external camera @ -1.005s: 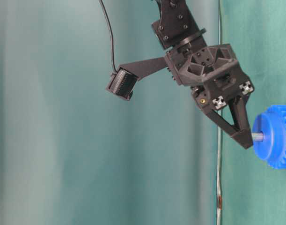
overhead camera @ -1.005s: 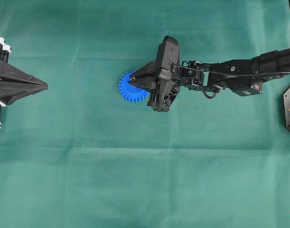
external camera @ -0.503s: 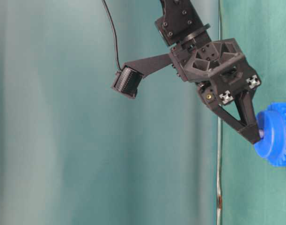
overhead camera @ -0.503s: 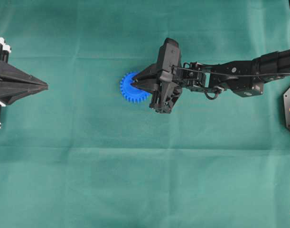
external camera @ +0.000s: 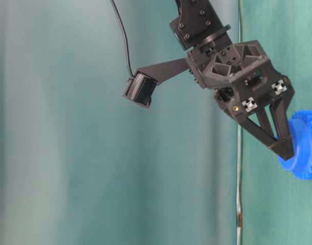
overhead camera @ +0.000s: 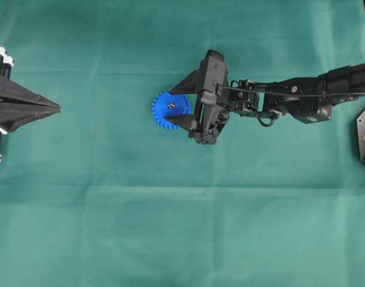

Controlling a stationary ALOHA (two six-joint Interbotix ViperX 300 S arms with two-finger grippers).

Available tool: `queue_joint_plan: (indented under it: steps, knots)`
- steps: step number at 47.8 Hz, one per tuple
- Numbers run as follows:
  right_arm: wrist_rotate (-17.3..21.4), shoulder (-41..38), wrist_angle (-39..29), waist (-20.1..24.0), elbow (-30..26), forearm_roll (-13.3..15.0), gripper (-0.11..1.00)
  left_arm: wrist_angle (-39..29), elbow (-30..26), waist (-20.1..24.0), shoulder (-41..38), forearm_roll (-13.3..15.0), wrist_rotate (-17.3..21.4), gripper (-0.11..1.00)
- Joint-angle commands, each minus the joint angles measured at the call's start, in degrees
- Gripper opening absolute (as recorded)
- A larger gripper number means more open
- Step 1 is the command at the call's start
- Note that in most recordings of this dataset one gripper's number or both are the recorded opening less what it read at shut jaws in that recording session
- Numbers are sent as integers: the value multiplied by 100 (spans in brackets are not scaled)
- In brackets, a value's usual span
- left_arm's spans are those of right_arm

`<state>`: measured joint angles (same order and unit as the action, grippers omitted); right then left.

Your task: Insert the shaft placed at a random location into the center hole of the medium gear at another random location.

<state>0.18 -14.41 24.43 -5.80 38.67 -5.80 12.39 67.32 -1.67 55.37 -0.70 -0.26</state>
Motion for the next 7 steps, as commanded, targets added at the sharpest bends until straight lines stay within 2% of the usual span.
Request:
queue_joint_plan:
  steps: [1, 7]
  knots:
    - [-9, 97, 0, 18, -62, -9, 91, 44, -114, 18, -26, -9, -9, 0]
    - [-18, 123, -9, 35, -62, -9, 84, 44, -123, 18, -26, -9, -9, 0]
